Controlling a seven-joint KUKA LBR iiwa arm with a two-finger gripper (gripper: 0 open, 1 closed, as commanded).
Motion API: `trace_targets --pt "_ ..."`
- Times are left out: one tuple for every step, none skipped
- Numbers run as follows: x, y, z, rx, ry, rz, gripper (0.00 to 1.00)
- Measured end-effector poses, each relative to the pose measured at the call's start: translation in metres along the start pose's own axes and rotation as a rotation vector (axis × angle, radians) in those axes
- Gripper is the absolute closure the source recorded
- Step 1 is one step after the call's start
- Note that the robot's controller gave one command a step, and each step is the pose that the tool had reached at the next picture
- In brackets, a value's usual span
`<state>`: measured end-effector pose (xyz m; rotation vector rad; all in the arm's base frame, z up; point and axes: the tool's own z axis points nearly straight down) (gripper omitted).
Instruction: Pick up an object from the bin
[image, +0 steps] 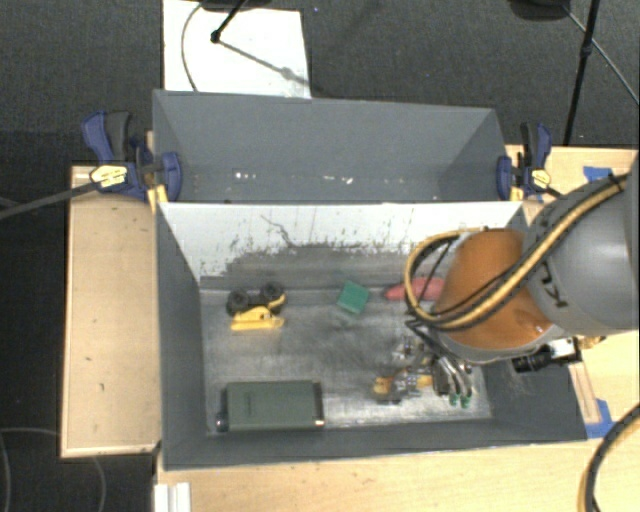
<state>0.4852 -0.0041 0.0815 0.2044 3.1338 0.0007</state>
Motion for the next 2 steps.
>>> trace_targets --pt "0.0 0.0 0.0 0.0 0.0 0.001 1.0" --pt "-0.009 0.002 -0.129 0.0 -0.001 0.012 1.0"
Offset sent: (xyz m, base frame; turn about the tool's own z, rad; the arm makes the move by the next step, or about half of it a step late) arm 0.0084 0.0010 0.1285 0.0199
